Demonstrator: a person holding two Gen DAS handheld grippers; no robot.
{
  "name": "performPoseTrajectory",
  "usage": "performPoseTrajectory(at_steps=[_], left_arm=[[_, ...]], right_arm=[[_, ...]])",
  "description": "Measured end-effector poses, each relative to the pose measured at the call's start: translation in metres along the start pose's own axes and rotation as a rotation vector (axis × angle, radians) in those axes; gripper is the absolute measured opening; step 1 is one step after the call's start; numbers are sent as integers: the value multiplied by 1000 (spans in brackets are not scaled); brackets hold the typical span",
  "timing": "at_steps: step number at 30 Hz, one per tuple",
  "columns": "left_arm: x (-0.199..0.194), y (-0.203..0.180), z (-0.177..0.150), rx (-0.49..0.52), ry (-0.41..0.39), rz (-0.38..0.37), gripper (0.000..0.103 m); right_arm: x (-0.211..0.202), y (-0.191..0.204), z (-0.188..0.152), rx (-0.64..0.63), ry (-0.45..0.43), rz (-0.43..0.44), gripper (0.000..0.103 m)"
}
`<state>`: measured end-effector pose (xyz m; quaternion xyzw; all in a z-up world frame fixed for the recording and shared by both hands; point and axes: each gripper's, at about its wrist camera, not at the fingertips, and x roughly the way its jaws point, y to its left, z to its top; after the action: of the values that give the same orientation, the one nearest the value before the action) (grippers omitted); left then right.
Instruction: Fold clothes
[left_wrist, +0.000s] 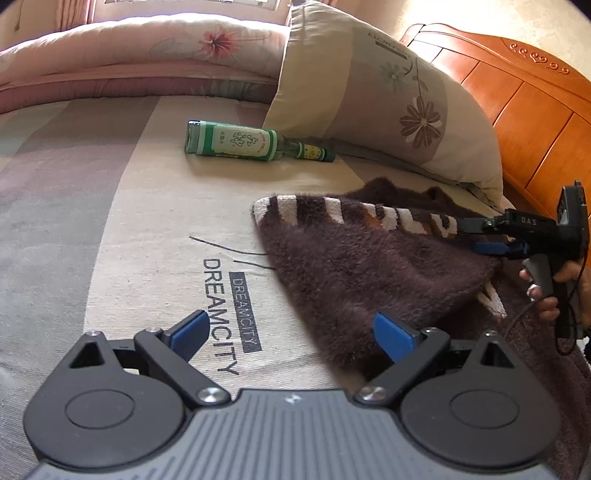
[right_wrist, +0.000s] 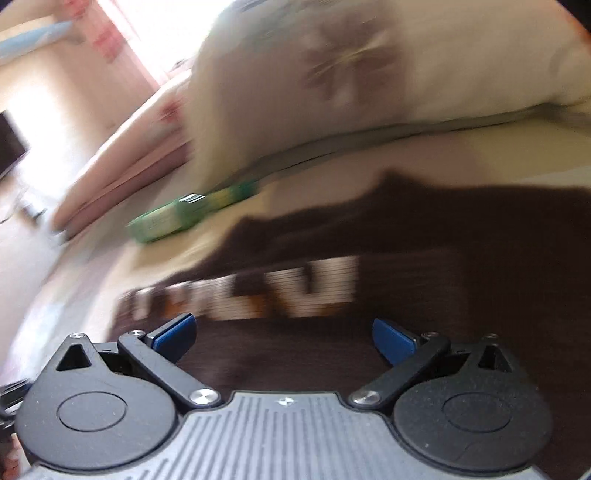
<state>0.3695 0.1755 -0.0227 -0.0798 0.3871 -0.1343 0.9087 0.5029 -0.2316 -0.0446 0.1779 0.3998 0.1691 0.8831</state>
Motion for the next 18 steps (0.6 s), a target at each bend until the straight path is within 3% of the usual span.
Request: performPoseTrajectory(at_steps=[3, 8, 11, 13, 18], left_arm=[[0, -4, 0, 13, -1, -9, 96], [5, -12, -2, 38, 16, -13, 96], [5, -14, -2, 46, 22, -13, 96], [3, -14, -2, 45, 19, -19, 96], [-2, -12, 0, 29, 2, -28, 96]], right_arm=[[-8, 7, 0, 8, 10, 0, 103], [1, 43, -10, -34, 91, 202, 103], [12, 49, -22, -118, 147, 131, 103], [4, 38, -25, -112, 124, 118, 103], [-20, 25, -17, -39, 41, -22, 103]])
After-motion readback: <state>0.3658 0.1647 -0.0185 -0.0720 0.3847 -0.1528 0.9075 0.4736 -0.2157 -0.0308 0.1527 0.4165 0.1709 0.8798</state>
